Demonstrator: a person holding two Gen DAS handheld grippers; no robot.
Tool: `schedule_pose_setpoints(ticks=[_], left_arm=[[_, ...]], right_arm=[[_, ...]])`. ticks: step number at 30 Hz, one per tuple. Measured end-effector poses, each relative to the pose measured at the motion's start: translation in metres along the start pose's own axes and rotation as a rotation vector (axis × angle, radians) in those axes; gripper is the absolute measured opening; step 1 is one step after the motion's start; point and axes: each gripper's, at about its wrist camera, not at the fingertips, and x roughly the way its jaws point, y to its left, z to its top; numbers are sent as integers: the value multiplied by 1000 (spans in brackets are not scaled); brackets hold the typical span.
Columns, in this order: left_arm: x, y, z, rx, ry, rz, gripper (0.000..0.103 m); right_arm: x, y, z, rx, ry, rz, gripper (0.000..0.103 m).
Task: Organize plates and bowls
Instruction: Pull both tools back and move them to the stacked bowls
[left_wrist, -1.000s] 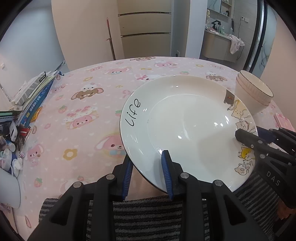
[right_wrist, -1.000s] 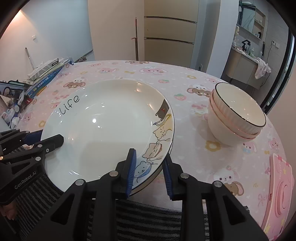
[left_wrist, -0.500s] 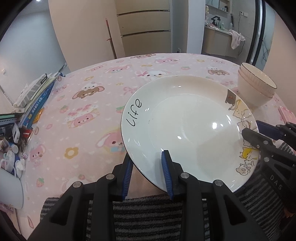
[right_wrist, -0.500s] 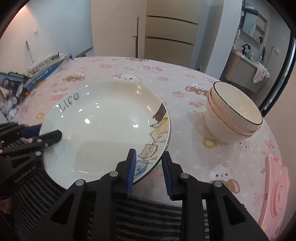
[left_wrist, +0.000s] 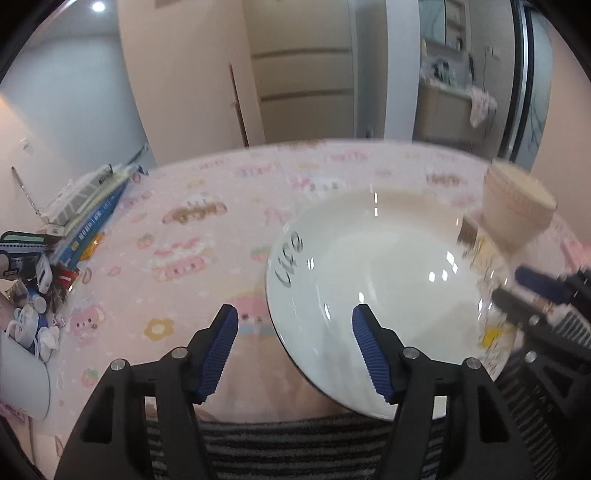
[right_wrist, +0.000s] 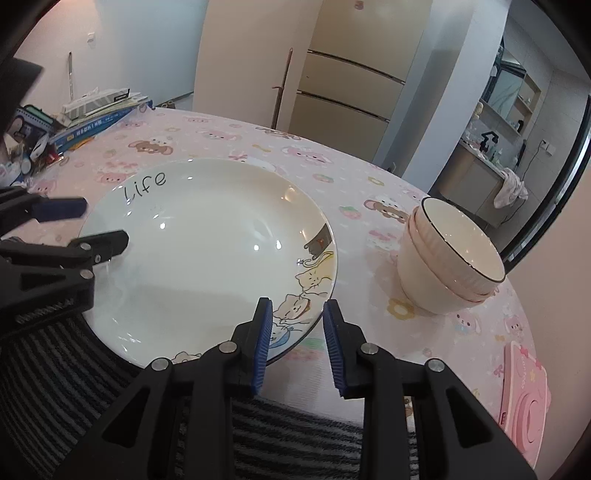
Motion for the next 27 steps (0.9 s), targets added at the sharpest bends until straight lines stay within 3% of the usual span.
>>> schedule_pose_setpoints(ticks=[3,6,7,9,12,14,17,21,27], left_arm=[[-20,5,5,-14,-116,5,73],[-40,3,7,-10,-236,-16,78],[-46,1,7,-3,-275,13,89],[-63,-4,6,29,-377,38,90],[-81,-7,3,24,-478,38,90],[-86,-4,4,10,-505,9,92],[-97,-6,1,14,-563,-19,103],[-116,-14,-5,39,-672,-22,103],[-139,-7,-9,6,-710,-77,103]], right_arm=[[-4,-5,2,28,-33,16,29],[-9,-13,5,80,-63,28,49],[-11,-16,6,96,-78,30,52],[-18,-21,7,125,-122,34,54],[-28,-29,9,172,-194,36,69],[-33,-33,9,196,-229,20,83],[-40,-35,10,204,-279,-84,100],[-55,-42,10,238,-372,-109,102],[-64,-53,10,292,-409,-112,102]])
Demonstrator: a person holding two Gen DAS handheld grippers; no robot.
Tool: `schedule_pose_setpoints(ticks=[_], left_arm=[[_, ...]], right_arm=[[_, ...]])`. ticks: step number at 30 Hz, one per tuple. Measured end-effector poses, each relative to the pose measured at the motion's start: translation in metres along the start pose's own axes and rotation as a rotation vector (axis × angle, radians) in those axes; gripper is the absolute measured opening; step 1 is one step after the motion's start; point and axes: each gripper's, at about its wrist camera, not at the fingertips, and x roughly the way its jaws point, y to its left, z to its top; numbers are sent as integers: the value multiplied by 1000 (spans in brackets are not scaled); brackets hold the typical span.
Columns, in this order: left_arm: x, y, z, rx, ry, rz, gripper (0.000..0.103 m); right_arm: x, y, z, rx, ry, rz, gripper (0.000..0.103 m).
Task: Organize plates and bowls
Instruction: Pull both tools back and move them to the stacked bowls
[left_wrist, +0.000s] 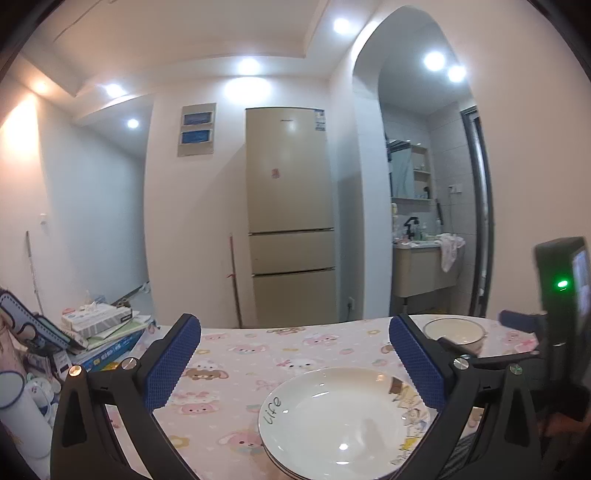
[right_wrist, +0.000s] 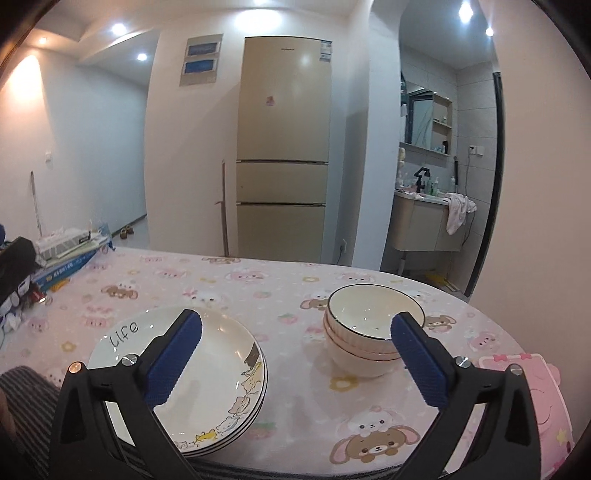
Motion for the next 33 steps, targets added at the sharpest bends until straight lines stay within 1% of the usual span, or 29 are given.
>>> schedule_pose_setpoints(ticks=[1,2,3,6,8,12,14,17,20,23,25,27,29,31,33], left_arm=[[-8,-3,3,13,-22,-3,103],[-16,-7,8,32,-37,11,103],[-23,-10,13,44,-38,12,103],[-29,-16,29,41,-15,-38,103],[-30,-19,41,30,-11,-62,103],[-29,-32,64,40,-41,-69,103],[-28,-39,75,33,-53,-86,103],[-24,-50,88,34,-93,-88,103],[-11,-65,106,50,-96,-117,103],[6,-74,123,22,-71,-167,103],[17,-79,133,-12,-56,-189,103],[31,-86,140,-45,-42,-203,103],[48,-92,144,-62,-22,-213,103],[71,-101,145,-86,32,-215,103],[86,-109,143,-119,77,-230,103]], right_arm=[[0,-2,0,-2,11,-2,102],[-1,-4,1,-5,21,1,102],[-5,-8,4,-2,21,10,102],[-21,-26,17,21,4,11,102],[-35,-39,30,23,-15,8,102],[-66,-67,54,55,-85,19,102],[-77,-81,63,80,-110,29,102],[-86,-101,72,110,-123,36,102],[-86,-116,78,133,-123,17,102],[-78,-135,84,173,-104,23,102],[-72,-150,87,233,-98,36,102],[-70,-162,88,293,-99,50,102],[-67,-170,90,314,-101,70,102],[-57,-178,90,346,-93,81,102],[-39,-189,88,395,-61,92,102]])
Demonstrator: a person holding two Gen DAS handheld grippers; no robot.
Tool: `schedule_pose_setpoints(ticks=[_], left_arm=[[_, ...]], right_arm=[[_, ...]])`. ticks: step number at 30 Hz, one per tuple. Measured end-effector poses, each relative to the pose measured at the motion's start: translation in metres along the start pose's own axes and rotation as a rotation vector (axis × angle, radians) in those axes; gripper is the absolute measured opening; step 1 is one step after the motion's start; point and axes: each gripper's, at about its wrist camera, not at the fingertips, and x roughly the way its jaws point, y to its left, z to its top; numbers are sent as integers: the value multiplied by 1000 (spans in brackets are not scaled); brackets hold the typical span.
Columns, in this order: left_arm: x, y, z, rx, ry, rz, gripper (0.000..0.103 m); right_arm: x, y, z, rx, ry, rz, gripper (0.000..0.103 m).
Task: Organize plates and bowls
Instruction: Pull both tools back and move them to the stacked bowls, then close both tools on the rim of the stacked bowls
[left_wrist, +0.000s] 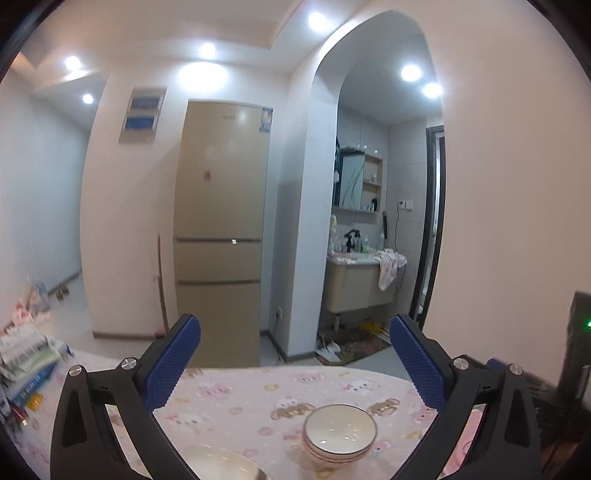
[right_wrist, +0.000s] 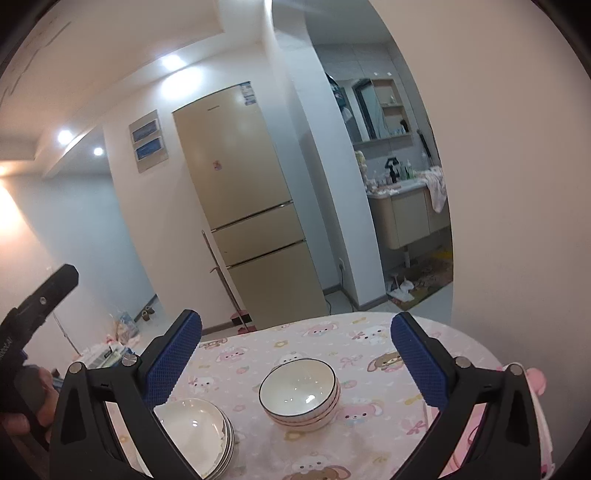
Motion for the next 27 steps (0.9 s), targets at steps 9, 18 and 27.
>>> schedule_pose_setpoints(ticks=[9,18,27], left_arm=[[76,-26,-34,51,157,27,103],[146,-11,-95,-4,401,-2,103],[186,0,-141,-15,566,-22,103]], right_arm=[[69,-56,-26,187,139,-64,102],[133,-79,-73,323,427,75,101],[171,-89,-116,446,570,109,87]])
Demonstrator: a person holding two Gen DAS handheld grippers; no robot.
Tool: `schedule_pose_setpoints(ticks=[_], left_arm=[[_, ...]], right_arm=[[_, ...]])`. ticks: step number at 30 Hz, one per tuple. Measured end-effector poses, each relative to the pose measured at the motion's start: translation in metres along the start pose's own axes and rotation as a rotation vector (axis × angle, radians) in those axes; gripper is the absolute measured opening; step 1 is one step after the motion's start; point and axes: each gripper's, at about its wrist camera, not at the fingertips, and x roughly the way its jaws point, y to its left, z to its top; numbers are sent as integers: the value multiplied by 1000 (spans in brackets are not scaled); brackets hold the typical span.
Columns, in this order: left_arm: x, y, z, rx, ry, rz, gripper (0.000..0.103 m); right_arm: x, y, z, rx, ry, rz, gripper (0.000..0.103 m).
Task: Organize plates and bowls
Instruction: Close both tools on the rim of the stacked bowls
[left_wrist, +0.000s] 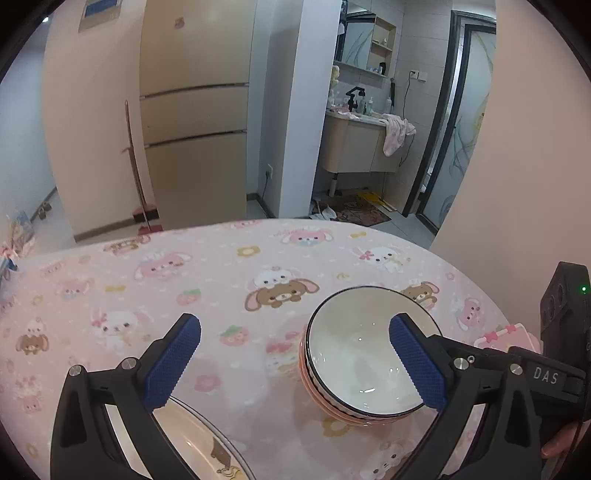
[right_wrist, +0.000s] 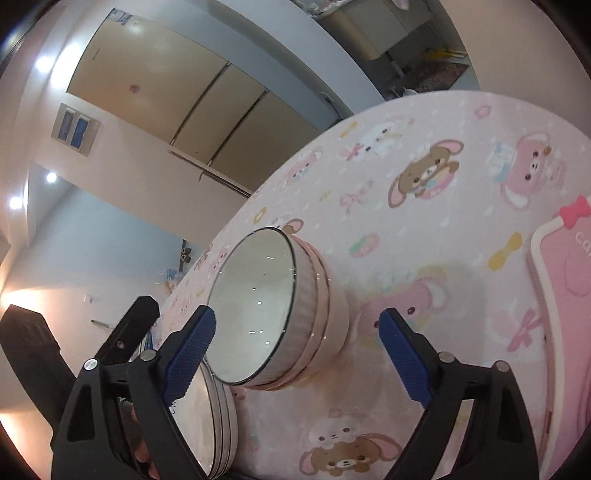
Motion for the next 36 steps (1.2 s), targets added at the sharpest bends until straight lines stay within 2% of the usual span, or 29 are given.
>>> schedule_pose_setpoints(ticks=[2,6,8,12,14,16,18,19,25,27,30,33,36], left_arm=[[6,3,-2,-10,12,-25,103],[16,11,-7,-56,16,-33,103],[22,13,-7,-66,37,-48,94],[32,14,-11,-91,83,-91,88],[37,12,-13,-80,100,-101,73],[44,10,-15,-65,136,-103,66],[50,11,-19,-78,174,-102,62],[53,13,-20,-93,188,-107,56],[63,13,-24,-149,249,-194,42],[67,13,-26,-179,272,-238,40],[69,15,-27,-211,282,-259,41],[71,18,-28,-239,292,-287,42],[80,22,-32,-285,339,-330,47]], right_arm=[[4,-3,0,15,-1,28,81],[11,-8,-1,47,17,60,79],[16,-10,-2,59,28,57,77],[24,-12,-3,78,59,74,73],[27,-13,-4,87,67,84,72],[31,-13,-4,88,80,92,67],[34,-12,-4,85,80,63,61],[35,-12,-4,81,82,55,59],[44,-18,-3,102,116,75,59],[49,-20,-3,116,132,95,59],[57,-34,-5,211,167,165,57],[58,-33,-6,198,163,162,57],[58,-31,-8,191,151,153,56]])
